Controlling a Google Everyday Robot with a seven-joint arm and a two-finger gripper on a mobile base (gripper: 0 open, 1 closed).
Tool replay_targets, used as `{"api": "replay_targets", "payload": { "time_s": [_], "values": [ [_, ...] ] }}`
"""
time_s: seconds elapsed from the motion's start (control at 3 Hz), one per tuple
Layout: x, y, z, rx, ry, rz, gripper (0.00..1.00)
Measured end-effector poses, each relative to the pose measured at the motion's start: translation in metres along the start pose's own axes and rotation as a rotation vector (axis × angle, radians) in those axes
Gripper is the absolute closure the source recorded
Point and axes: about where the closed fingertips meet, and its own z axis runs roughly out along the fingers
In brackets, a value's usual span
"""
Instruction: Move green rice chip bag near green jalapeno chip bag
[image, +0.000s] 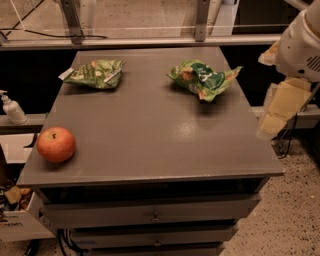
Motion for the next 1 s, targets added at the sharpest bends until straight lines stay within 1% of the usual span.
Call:
{"api": "replay_targets", "payload": {
  "time_s": [0.33,0.67,1.0],
  "values": [
    [-0.038,-0.039,0.043,-0.013,-0.074,-0.006,0.00],
    [-0.068,-0.088,0.082,0.020,-0.133,-0.005,0.00],
    [-0.077,-0.141,0.116,0.071,-0.164,0.031,0.00]
  ]
}}
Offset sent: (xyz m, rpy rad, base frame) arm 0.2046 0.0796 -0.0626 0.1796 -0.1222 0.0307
